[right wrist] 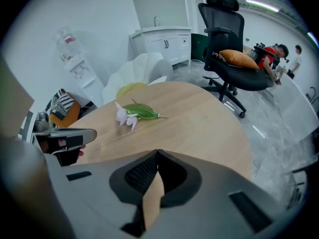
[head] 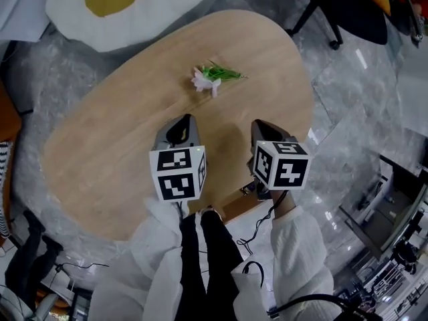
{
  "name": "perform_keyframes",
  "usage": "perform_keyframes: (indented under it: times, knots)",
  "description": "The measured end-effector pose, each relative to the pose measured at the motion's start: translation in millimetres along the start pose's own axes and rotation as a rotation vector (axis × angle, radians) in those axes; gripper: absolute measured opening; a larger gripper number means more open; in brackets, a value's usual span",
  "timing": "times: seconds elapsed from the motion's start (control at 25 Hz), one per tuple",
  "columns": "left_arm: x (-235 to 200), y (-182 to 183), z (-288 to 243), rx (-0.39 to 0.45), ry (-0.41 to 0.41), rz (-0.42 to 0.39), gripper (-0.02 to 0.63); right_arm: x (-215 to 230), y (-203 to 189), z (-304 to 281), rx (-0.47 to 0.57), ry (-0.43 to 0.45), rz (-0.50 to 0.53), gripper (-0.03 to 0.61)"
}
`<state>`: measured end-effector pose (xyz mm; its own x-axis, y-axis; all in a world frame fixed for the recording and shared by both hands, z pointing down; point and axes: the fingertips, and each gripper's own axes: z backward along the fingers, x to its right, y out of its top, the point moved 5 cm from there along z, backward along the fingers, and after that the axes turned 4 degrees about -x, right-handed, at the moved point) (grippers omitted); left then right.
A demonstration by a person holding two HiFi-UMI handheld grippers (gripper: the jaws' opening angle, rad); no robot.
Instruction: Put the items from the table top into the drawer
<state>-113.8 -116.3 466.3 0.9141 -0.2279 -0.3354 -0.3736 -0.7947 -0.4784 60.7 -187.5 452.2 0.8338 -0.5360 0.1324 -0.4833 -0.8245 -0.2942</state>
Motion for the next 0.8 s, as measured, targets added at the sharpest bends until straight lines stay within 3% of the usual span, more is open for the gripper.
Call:
perform_keyframes:
  times: [0.28,0.48,0.52,0.6,0.8]
  knots:
    - [-30,22,-17,0.020,0.009,0.045,-0.006,-8,48,-28,-0.007,-0.005,0.139,0.063]
    - [-46,26,-18,0.019,0.017,0.077,-0.006,-12,72,-40,-0.003,0.015,0.179,0.066]
    - [-48,26,-18,0.017,0.017,0.076,-0.006,-13,75,-42,-0.005,0.016,0.193,0.073]
    - [-53,24,-19,0.012,0.020,0.076,-0.005,-16,79,-48,-0.017,0.013,0.230,0.152]
    - [-64,24,-27,0.016,0.025,0.102,-0.006,-17,91,-65,-0.037,-0.014,0.328,0.167]
